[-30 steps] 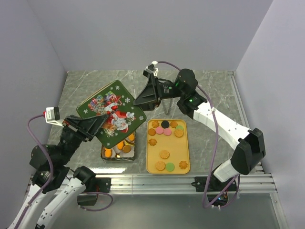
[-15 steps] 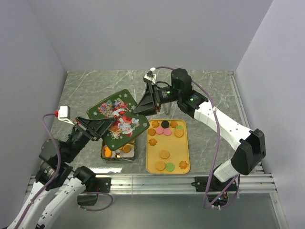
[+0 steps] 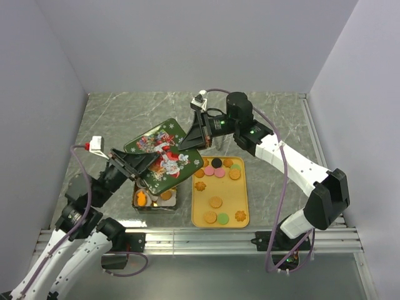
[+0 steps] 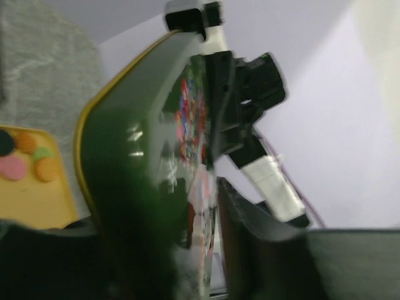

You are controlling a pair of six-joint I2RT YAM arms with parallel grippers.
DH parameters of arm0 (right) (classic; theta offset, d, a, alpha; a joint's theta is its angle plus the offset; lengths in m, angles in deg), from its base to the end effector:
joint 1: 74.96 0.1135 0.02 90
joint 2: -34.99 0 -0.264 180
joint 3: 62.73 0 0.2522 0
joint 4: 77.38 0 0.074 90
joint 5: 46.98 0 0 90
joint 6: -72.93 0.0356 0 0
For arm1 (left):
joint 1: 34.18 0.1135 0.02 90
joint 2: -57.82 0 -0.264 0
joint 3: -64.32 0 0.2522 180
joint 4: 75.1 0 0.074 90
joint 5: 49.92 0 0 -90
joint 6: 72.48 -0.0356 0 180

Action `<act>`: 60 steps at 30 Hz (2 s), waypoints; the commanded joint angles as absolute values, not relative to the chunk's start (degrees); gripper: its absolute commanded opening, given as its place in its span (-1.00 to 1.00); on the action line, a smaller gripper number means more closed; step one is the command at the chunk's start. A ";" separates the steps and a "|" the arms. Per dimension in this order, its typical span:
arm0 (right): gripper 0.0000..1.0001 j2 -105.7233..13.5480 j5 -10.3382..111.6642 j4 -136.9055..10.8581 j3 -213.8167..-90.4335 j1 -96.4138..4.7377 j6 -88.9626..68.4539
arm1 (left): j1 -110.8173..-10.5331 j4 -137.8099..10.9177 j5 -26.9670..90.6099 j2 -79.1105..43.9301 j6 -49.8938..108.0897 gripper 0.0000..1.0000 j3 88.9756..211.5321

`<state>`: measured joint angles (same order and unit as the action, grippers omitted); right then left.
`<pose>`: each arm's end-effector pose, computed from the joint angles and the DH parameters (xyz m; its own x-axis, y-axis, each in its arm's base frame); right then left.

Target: Pack the cookies

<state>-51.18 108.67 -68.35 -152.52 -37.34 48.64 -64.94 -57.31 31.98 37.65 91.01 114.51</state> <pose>0.2514 0.2347 0.3845 -0.9149 -0.2306 -0.3312 -0.3310 -0.0409 0.9427 0.0811 -0.0541 0.3538 -0.5472 -0.7789 -0.3064 0.3521 0.1179 -0.9285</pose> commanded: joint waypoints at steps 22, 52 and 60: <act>-0.72 -41.39 90.48 -34.97 -147.87 -57.91 28.90 | -65.03 -1.50 55.20 16.61 80.45 0.75 133.02; -0.74 -38.22 92.59 -32.77 -142.67 -58.44 26.35 | -43.93 -13.53 44.66 -19.78 53.99 0.01 130.99; -0.76 -38.75 92.68 -32.51 -142.94 -58.79 25.73 | -42.79 -15.29 44.21 -25.41 52.59 -0.36 131.96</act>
